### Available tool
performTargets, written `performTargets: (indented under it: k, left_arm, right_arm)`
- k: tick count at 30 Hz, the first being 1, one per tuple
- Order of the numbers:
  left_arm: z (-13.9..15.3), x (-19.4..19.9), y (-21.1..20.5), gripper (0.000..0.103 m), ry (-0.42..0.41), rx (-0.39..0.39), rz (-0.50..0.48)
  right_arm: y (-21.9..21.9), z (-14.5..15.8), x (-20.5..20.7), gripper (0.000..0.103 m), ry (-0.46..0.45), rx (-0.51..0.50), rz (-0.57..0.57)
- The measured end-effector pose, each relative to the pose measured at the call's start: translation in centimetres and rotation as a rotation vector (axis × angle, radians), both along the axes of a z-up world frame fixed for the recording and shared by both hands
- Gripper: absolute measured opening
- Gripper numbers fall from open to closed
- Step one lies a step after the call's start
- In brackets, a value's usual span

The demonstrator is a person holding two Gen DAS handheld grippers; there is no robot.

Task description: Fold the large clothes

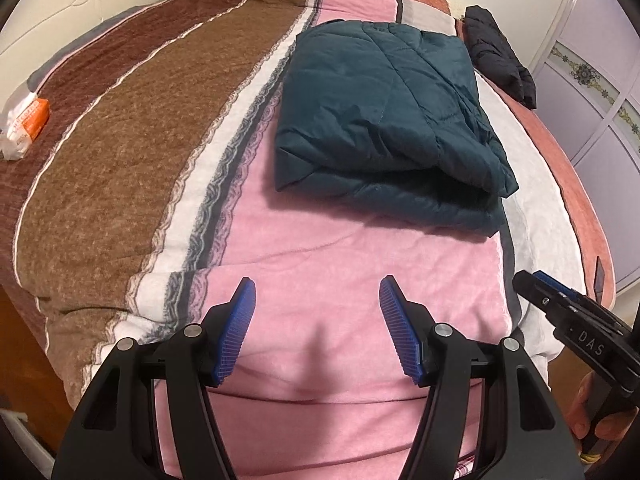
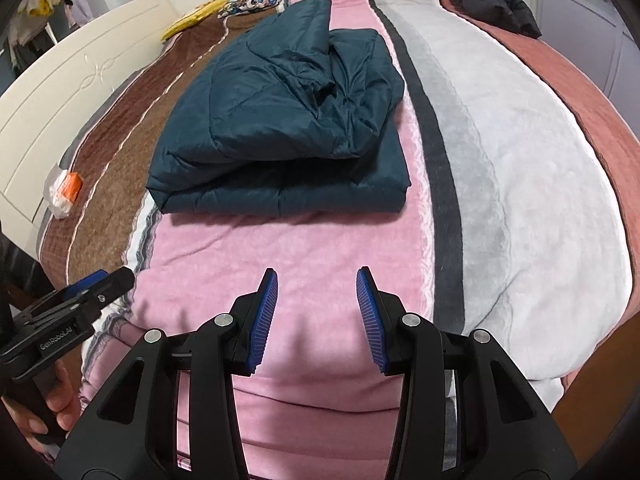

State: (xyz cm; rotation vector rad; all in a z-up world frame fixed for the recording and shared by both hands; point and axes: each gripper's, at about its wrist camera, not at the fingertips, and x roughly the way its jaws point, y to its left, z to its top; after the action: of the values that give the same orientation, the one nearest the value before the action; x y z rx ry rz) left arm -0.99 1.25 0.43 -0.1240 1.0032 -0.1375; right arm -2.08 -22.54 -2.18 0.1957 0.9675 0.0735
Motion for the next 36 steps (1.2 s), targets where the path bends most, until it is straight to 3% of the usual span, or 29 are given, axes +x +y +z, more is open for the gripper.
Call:
performTargets:
  k: [19,36]
  left_arm:
    - [0.6,-2.1,0.9,0.062,-0.024,0.052,0.068]
    - [0.7,-2.4,0.6,0.06,-0.026,0.067,0.067]
  right_arm:
    - [1.5,-0.6,-1.1,0.041,0.021,-0.019,0.047]
    - [1.7,-0.6,-1.1,0.041,0.024,-0.028,0.054]
